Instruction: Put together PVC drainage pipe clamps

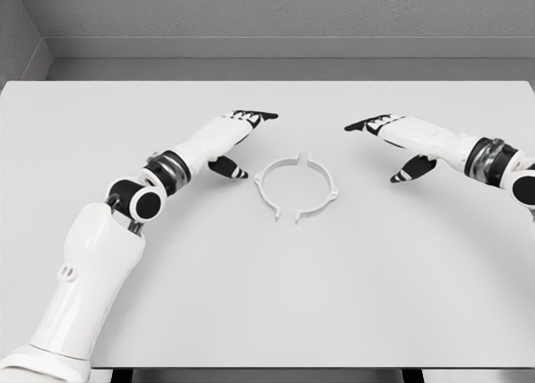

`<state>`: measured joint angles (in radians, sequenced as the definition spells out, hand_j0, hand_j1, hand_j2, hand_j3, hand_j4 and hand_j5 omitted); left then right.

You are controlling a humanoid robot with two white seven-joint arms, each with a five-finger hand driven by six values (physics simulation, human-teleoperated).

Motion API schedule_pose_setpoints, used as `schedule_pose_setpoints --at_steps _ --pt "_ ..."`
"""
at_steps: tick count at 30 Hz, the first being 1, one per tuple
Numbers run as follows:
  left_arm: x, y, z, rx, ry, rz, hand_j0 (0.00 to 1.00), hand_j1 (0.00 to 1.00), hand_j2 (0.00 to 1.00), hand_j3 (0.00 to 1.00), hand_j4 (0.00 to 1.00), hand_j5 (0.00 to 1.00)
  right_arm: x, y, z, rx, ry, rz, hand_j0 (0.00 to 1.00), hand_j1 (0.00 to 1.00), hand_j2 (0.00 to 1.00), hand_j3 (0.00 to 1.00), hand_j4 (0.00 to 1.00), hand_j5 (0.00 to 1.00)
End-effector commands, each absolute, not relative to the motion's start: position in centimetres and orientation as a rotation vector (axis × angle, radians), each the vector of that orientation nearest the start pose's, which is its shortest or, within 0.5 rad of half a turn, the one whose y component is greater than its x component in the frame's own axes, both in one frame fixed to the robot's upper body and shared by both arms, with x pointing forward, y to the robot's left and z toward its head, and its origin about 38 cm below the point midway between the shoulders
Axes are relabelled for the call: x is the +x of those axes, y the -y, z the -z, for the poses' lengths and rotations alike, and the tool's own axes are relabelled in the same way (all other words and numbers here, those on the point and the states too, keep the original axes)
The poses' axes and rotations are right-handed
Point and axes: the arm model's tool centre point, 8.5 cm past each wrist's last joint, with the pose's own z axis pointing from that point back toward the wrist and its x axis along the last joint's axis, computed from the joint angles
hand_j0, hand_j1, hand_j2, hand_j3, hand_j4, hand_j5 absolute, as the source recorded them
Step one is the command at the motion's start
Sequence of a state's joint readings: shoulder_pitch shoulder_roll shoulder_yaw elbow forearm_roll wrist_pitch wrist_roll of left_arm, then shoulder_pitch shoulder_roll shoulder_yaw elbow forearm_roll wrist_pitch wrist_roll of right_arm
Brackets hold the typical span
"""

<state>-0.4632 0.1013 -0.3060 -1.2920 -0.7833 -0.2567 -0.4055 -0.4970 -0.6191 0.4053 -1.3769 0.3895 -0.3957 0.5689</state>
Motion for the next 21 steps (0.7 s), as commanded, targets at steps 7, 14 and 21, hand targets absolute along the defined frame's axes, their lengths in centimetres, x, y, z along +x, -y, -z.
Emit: schedule_pose_setpoints --at_steps 7,14,21 --pt "47.1 -12.8 -12.3 0.331 1.560 1.457 1.00 1.00 1.00 1.00 1.00 1.00 44.9 27.8 -16.4 -0.291 1.426 -1.707 1.00 1.00 1.00 1.00 1.00 1.00" --pt "47.1 -12.3 -12.4 0.322 1.564 1.457 1.00 1.00 1.00 1.00 1.00 1.00 44.6 28.4 -16.3 -0.296 1.420 -1.700 1.00 1.00 1.00 1.00 1.00 1.00" --pt "46.9 -11.7 -12.3 0.315 1.567 1.471 1.00 1.00 1.00 1.00 1.00 1.00 44.7 30.4 -17.2 -0.348 1.393 -1.701 1.00 1.00 1.00 1.00 1.00 1.00"
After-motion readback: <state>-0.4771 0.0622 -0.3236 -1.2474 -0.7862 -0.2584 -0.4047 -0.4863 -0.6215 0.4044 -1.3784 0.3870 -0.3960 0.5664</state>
